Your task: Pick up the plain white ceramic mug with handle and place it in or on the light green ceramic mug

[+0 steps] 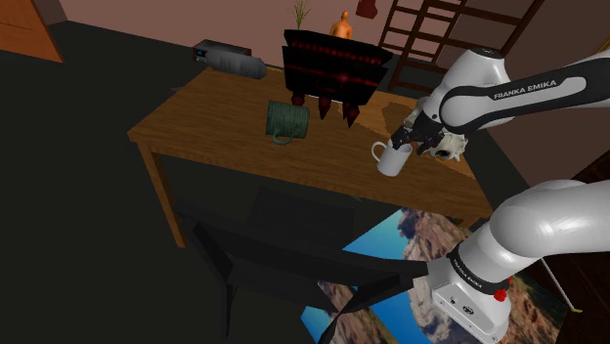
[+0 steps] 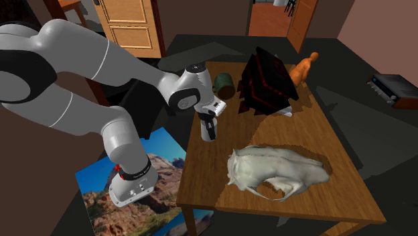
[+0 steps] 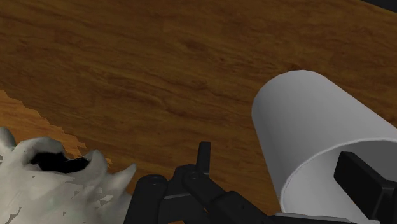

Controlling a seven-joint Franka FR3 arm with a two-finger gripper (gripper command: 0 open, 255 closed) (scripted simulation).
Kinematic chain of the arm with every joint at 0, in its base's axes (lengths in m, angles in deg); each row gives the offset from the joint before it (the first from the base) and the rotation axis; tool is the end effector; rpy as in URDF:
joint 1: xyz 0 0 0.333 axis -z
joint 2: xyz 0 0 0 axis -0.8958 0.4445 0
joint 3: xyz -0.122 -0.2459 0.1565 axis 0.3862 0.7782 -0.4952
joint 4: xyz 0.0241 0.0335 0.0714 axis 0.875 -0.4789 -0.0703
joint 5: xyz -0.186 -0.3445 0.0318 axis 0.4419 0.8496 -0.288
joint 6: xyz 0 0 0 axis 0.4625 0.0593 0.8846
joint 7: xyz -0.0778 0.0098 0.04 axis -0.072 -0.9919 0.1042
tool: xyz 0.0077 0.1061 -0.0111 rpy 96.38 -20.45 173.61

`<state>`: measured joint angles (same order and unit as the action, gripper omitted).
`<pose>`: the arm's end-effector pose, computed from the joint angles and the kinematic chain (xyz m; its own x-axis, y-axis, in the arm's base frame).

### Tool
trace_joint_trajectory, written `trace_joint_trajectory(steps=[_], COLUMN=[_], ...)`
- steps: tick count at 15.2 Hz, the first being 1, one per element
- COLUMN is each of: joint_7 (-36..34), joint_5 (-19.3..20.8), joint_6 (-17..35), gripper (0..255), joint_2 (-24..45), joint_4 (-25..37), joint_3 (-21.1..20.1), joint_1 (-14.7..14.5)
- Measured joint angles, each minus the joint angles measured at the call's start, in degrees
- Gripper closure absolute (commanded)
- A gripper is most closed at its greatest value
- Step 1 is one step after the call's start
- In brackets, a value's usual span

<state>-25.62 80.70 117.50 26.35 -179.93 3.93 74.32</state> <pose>0.3178 -0.1027 0.3475 0.8482 -0.5023 0.1681 -0.5058 -0.8623 -0.0247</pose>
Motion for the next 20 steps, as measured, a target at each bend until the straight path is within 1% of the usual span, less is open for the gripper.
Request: trace_joint_trajectory(steps=[3,4,14,17,20], joint_7=[0.0,0.0,0.0,0.1,0.3], joint_5=[0.0,0.0,0.0,-0.1,-0.4], joint_6=[0.1,0.1,0.1,-2.1,-5.4], gripper=[0,255,255,255,255], joint_2=[0.1,0.1,0.1,-1.5,-3.3], joint_4=[0.0,0.0,0.0,0.6,2.1], joint_3=[0.0,0.0,0.0,-0.1,-0.2], joint_1=[0.0,0.0,0.0,0.0,-0.1])
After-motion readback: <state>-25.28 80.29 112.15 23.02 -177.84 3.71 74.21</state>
